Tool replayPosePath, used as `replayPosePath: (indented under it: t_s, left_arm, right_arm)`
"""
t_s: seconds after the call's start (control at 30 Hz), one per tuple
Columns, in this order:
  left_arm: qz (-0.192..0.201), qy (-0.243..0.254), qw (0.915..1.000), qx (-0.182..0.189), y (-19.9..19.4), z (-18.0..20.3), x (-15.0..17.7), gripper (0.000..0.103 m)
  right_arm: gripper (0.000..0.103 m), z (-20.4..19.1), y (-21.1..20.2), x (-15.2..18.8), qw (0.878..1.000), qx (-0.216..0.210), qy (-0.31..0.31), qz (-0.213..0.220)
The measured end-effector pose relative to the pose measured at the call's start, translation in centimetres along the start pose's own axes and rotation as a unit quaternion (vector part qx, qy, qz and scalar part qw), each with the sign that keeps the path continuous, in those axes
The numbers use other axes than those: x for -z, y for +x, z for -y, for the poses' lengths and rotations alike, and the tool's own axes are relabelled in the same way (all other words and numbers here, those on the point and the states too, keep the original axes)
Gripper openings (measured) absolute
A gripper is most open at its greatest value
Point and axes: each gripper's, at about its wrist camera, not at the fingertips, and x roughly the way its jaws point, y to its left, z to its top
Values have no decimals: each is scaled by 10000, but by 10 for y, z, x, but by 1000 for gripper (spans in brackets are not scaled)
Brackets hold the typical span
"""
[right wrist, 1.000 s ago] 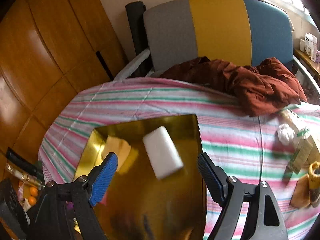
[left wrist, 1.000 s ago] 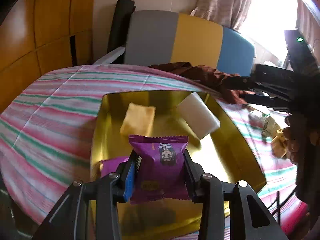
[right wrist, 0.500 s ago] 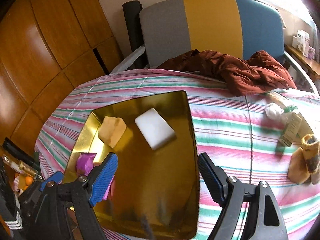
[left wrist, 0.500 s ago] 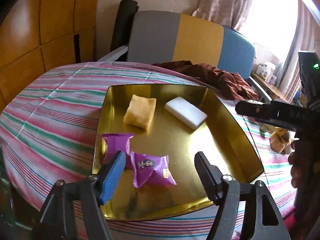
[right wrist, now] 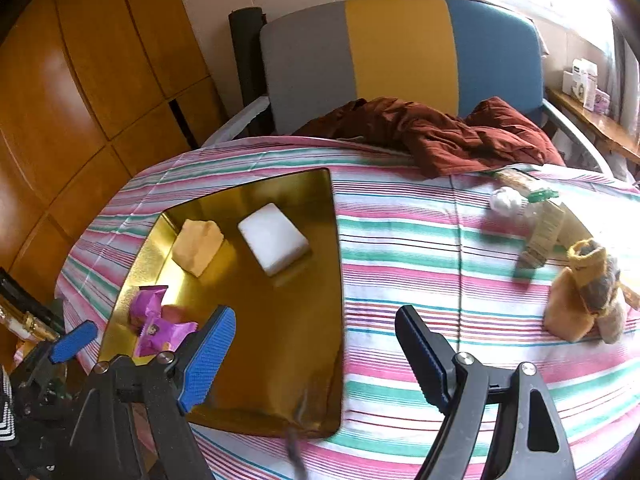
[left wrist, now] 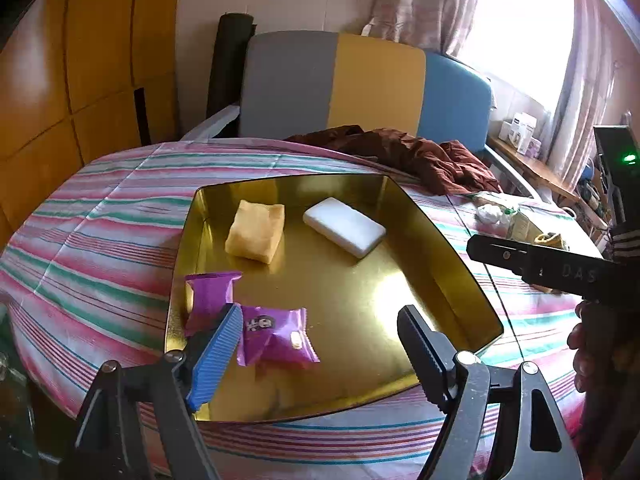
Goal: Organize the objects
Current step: 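Withdraw both grippers from the gold tray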
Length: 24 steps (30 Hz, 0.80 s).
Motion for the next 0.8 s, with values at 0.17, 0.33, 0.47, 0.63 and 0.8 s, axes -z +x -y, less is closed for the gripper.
replayPosePath:
  t_s: [0.17, 0.33, 0.47, 0.63, 0.8]
  left_arm:
    - [19, 101, 9999, -65, -3, 9, 2, 85]
    - [-17, 169, 9998, -122, -2, 14, 5, 86]
    - [41, 311, 9993, -226, -4, 19, 6, 88]
    - [132, 459, 9984, -303, -8, 24, 6, 89]
    - [216, 593, 9975, -330, -11, 29, 4, 89]
  right_arm:
    - [83, 1, -2, 5, 9998, 164, -97, 35]
    - [83, 2, -3, 10, 9993, 296, -222, 47]
    - [83, 11, -6, 12, 9991, 379, -164, 38]
    - [83, 30, -11, 13, 9985, 551, 35, 45]
    - [83, 54, -19, 14, 9968, 749, 267, 50]
